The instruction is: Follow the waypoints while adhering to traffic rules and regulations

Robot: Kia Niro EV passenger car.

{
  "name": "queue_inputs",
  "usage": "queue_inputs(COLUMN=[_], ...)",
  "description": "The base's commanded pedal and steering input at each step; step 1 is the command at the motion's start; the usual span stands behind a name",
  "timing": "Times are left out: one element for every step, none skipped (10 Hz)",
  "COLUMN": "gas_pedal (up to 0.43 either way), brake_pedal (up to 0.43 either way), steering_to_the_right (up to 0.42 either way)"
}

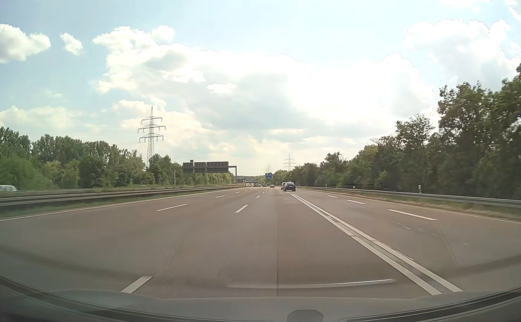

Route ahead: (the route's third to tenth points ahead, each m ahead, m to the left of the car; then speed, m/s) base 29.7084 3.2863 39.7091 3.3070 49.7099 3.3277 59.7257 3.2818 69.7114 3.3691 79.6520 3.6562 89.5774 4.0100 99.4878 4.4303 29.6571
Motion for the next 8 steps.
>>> queue_inputs(gas_pedal=[0.13,0.13,0.13,0.13,0.13,0.13,0.13,0.13], brake_pedal=[0.03,0.03,0.03,0.03,0.03,0.03,0.03,0.03], steering_to_the_right=[-0.003,-0.003,-0.002,-0.002,-0.002,-0.001,-0.001,-0.001])
